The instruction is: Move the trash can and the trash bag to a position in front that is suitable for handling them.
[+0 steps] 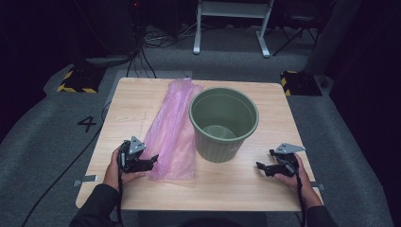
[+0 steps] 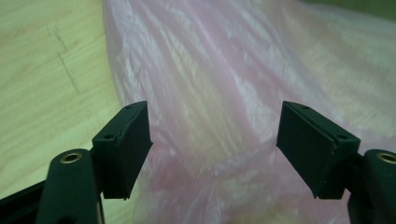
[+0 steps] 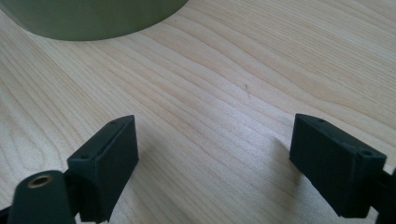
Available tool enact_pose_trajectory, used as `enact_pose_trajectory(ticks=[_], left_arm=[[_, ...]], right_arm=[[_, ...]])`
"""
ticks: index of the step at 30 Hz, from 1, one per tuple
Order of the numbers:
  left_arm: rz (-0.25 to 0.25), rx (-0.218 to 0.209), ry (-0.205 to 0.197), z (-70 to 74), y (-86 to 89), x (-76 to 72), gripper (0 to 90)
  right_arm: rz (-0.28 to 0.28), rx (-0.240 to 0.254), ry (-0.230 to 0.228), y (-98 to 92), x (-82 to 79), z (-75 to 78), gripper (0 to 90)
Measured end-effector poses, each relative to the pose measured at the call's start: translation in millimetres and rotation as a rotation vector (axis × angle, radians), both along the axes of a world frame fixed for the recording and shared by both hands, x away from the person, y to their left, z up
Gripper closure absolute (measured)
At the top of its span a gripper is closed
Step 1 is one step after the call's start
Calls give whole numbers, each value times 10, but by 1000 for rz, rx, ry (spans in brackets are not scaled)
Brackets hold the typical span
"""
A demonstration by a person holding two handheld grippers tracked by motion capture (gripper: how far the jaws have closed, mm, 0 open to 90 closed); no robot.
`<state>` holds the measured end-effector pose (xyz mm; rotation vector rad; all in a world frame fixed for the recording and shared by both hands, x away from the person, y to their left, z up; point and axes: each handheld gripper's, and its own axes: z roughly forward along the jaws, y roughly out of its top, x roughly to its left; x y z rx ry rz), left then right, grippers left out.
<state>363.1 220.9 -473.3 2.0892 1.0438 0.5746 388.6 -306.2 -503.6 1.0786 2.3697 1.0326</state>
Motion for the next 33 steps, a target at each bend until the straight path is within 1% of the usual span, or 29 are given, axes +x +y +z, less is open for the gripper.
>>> enact_pose_trajectory(ticks=[1, 2, 5, 7, 8, 10, 12, 13, 14, 15, 17, 19, 20, 21, 22, 23, 24, 25, 26, 28, 29, 30, 31, 32, 33], left_arm=[[0, 0, 0, 0, 0, 0, 262], [-12, -1, -18, 49, -23, -9, 262], [-34, 2, -45, 129, -83, -49, 260], [-47, -15, -52, 182, -125, -87, 260], [-56, -25, -54, 208, -136, -98, 260], [-61, -57, -43, 254, -186, -105, 260], [-65, -51, -44, 278, -288, -95, 260], [-81, -36, -41, 281, -339, -83, 259], [-69, -23, -35, 269, -405, -65, 254], [-70, -10, -24, 255, -453, -35, 251], [-81, -35, -1, 218, -524, 11, 249], [-68, -32, 32, 167, -617, 67, 248], [-76, -39, 45, 139, -649, 92, 253], [-71, -35, 61, 111, -688, 109, 253], [-83, -28, 76, 57, -736, 139, 275], [-83, -28, 76, 57, -736, 139, 289], [-85, -21, 99, 14, -770, 154, 289], [-89, -3, 108, -16, -788, 167, 311], [-97, 1, 117, -47, -797, 175, 330], [-122, -13, 141, -105, -794, 197, 352], [-129, -13, 156, -135, -792, 209, 371], [-122, -7, 166, -162, -793, 212, 376], [-120, -9, 164, -185, -790, 220, 387], [-128, -19, 169, -200, -782, 230, 404], [-137, -25, 165, -208, -778, 232, 413]], right_arm=[[0, 0, 0, 0, 0, 0, 153], [0, -1, 0, 0, 0, 0, 153], [0, 0, 0, 0, 0, 0, 153], [0, 0, 0, 0, 0, 0, 153], [-1, -1, 0, 0, 0, 1, 153], [0, 0, 0, 0, 0, 0, 153], [0, 1, 1, 2, 2, 0, 153], [-1, 1, 1, 3, 3, 0, 153], [-1, 1, 0, 3, 3, 0, 153], [-1, 1, 0, 3, 2, 0, 153], [-1, 1, 0, 3, 2, 0, 153], [-1, 1, 0, 3, 2, 0, 153], [-1, 1, 0, 3, 2, 0, 153], [-1, 1, 0, 3, 2, 0, 153], [-1, 1, 0, 3, 2, 0, 153], [-1, 1, 0, 3, 2, 0, 153], [-1, 1, 0, 3, 2, 0, 153], [0, 0, -1, 2, 2, 0, 153], [0, 0, 0, 2, 1, 0, 153], [1, 0, 0, 2, 1, 0, 153], [1, 0, 0, 2, 1, 0, 153], [1, 0, 0, 2, 1, 0, 153], [1, 0, 0, 2, 1, 0, 153], [1, 0, -1, 2, 1, 0, 153], [0, 0, 0, 2, 0, 0, 153]])
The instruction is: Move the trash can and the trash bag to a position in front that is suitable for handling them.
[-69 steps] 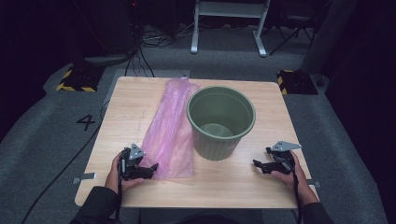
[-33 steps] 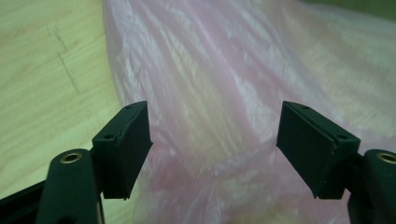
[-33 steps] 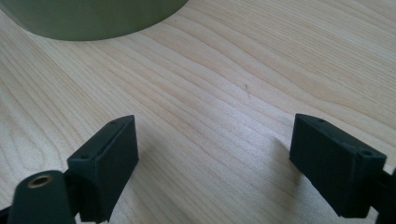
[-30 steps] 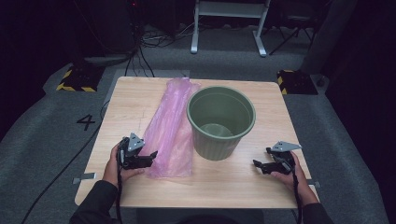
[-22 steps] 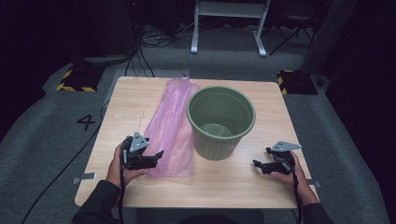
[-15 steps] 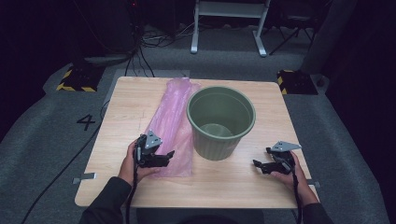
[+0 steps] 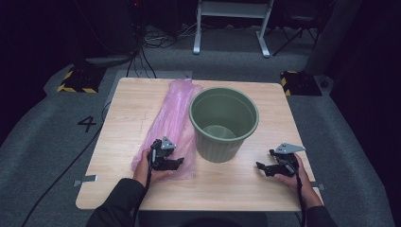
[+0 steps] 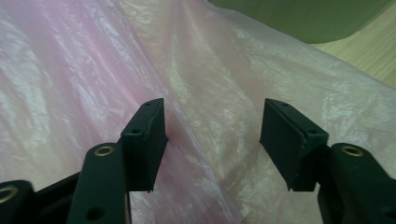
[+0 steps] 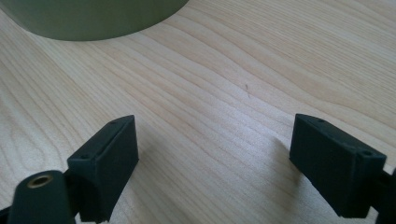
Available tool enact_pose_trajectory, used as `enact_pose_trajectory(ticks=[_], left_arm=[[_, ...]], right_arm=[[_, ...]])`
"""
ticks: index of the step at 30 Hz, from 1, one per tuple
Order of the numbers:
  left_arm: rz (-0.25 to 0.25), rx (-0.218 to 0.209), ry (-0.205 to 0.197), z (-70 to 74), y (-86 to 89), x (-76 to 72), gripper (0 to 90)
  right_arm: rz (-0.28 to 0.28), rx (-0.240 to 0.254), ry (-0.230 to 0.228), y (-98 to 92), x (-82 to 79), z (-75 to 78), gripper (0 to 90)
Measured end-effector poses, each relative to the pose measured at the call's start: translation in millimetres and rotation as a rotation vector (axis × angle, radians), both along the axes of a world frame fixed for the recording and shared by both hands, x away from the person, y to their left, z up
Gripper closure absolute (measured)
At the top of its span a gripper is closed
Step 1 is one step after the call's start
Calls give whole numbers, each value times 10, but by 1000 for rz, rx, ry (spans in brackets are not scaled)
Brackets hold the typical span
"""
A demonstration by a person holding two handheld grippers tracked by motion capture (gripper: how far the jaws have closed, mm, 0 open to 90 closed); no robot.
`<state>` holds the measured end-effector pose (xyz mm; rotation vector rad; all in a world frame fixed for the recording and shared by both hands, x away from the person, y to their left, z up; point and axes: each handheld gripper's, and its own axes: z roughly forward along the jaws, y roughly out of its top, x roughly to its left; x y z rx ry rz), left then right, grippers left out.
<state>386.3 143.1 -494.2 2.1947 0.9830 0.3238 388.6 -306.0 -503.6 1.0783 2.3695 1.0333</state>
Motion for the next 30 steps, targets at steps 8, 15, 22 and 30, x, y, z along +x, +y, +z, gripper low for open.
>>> enact_pose_trajectory(ticks=[8, 15, 22, 30], left_arm=[[-82, 40, -17, 8, -17, -69, 489], [-106, 22, -10, 10, 61, -120, 572], [-131, 39, -24, 10, 90, -137, 594], [-145, 37, -29, 5, 84, -158, 560]], right_arm=[[-1, -4, -6, 12, -7, 2, 165], [-12, 84, -15, 134, -32, 77, 197], [30, 98, -77, 477, -23, 158, 203], [57, 83, -133, 714, -3, 201, 216]])
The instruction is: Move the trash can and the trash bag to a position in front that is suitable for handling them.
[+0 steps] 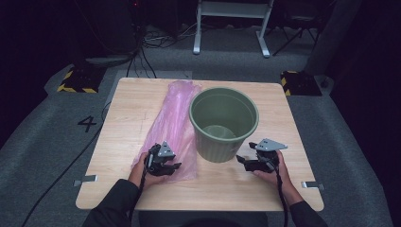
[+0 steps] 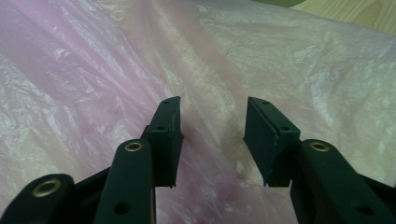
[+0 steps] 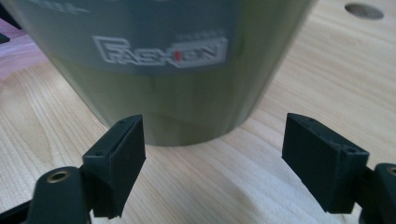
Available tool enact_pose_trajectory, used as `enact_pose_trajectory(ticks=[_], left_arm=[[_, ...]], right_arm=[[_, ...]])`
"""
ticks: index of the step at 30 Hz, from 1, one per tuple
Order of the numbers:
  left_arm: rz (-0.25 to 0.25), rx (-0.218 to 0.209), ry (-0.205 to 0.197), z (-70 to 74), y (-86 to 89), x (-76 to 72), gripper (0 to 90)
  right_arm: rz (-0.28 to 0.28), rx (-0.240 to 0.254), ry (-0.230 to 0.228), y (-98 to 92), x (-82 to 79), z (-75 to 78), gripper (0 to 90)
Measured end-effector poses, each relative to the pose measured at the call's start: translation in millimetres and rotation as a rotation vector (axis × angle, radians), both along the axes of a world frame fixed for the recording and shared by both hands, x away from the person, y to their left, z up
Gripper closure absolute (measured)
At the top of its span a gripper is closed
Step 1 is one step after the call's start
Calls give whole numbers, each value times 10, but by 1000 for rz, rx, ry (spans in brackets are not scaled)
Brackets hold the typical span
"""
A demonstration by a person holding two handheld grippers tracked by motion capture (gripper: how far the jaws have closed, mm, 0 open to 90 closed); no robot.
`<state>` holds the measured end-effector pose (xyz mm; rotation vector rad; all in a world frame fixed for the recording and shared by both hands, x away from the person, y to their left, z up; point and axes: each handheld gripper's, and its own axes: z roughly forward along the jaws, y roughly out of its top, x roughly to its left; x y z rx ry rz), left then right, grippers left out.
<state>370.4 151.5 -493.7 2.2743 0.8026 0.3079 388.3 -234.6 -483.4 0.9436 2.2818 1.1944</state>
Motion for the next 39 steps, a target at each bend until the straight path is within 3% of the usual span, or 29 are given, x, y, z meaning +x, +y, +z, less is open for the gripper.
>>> enact_pose_trajectory(ticks=[7, 14, 17, 19, 20, 21, 24, 27, 28, 29, 31, 33, 35, 36, 39], left_arm=[[-12, 22, 14, 24, -24, -44, 585], [-44, 56, 4, 58, -99, -185, 540], [-45, 32, -13, 116, -106, -242, 517], [-41, -5, -20, 177, -91, -269, 435], [-40, -13, -27, 202, -86, -280, 435], [-22, -12, -62, 274, -75, -315, 356], [-17, -33, -89, 362, -39, -336, 328], [44, -78, -160, 595, 143, -323, 261], [44, -78, -160, 595, 143, -323, 260], [81, -80, -185, 650, 220, -297, 260], [125, -90, -196, 699, 360, -227, 260], [164, -82, -213, 699, 494, -144, 267], [208, -85, -222, 638, 664, -4, 266], [208, -85, -222, 638, 664, -4, 266], [274, -94, -202, 540, 803, 190, 261]], right_arm=[[20, -14, 4, 113, 12, -14, 217], [52, -49, 14, 259, 20, -50, 190], [56, -46, 21, 251, 21, -58, 203], [64, -46, 25, 221, 16, -71, 200], [64, -46, 25, 221, 16, -71, 200], [63, -50, 29, 190, 20, -83, 200], [60, -50, 28, 144, 26, -92, 200], [43, -53, 37, 15, 40, -107, 200], [43, -53, 37, 15, 40, -107, 200], [24, -67, 40, -52, 54, -120, 202], [19, -75, 38, -77, 61, -125, 204], [-8, -128, 22, -172, 93, -159, 205], [-26, -145, 19, -227, 112, -182, 208], [-26, -145, 19, -227, 112, -182, 208], [-41, -130, 26, -298, 124, -180, 209]])
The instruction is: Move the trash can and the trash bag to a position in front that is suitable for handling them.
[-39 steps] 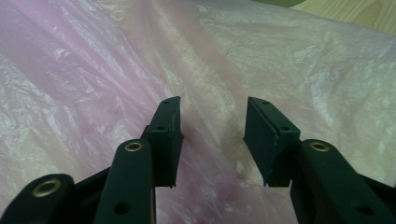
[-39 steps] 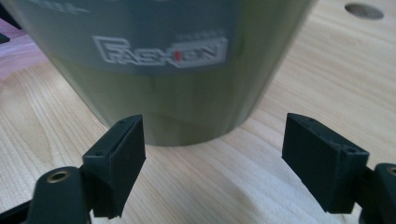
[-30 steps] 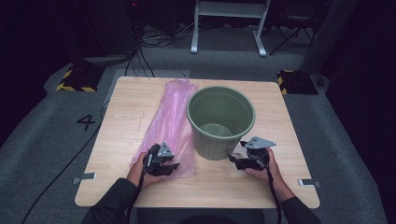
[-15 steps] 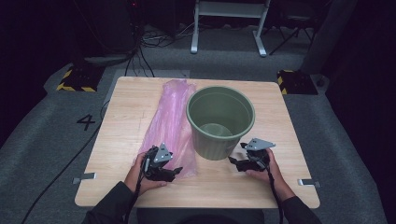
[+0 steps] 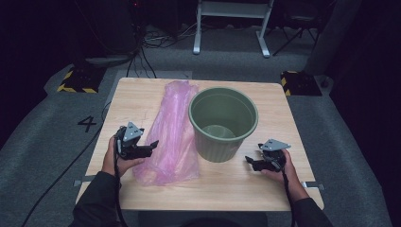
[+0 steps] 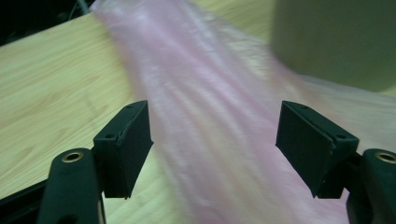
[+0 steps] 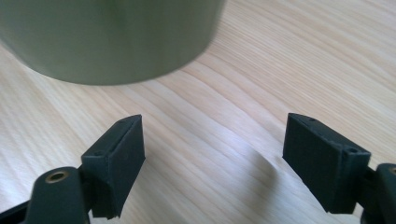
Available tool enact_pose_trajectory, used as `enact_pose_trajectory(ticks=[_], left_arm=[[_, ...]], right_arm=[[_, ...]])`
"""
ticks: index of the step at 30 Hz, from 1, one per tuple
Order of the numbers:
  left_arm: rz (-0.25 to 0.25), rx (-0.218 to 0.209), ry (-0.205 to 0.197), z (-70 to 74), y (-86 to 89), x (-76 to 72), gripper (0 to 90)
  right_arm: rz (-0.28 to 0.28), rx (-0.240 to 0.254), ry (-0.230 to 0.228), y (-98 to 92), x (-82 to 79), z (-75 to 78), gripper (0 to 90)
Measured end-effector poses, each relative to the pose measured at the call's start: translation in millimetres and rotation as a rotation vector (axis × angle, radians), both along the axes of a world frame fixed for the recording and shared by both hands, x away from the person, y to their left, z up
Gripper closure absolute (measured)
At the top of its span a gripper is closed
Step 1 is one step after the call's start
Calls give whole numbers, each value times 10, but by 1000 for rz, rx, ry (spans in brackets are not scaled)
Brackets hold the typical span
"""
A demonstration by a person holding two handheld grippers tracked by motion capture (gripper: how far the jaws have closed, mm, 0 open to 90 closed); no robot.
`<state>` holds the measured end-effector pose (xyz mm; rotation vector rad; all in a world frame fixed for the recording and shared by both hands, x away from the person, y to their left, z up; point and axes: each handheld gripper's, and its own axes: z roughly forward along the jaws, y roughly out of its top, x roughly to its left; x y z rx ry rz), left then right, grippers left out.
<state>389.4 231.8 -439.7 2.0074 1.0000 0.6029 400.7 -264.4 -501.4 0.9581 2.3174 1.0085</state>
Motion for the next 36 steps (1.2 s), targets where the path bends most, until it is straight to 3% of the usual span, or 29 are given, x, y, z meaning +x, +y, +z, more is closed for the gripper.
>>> enact_pose_trajectory(ticks=[3, 6, 12, 14, 19, 20, 22, 36], left_arm=[[2, -20, 28, -97, 66, 134, 272], [-23, -31, 122, -253, 72, 263, 318], [-38, -9, 181, -424, 16, 328, 443], [-49, -21, 189, -453, 3, 329, 461], [-84, 18, 202, -500, -35, 310, 638], [-95, 45, 202, -515, -49, 299, 659], [-96, 45, 213, -523, -62, 286, 720], [-179, 68, 224, -526, -226, 25, 789]], right_arm=[[-22, -18, -5, -66, 2, -2, 210], [-34, -1, 3, -124, 9, -5, 212], [-26, -4, 2, -120, -2, -10, 217], [-26, -4, 2, -121, -3, -10, 217], [-27, -1, 8, -123, -2, -10, 218], [-28, 0, 10, -125, 0, -10, 217], [-29, 2, 15, -129, 5, -10, 217], [-31, 13, 31, -142, 18, -12, 216]])
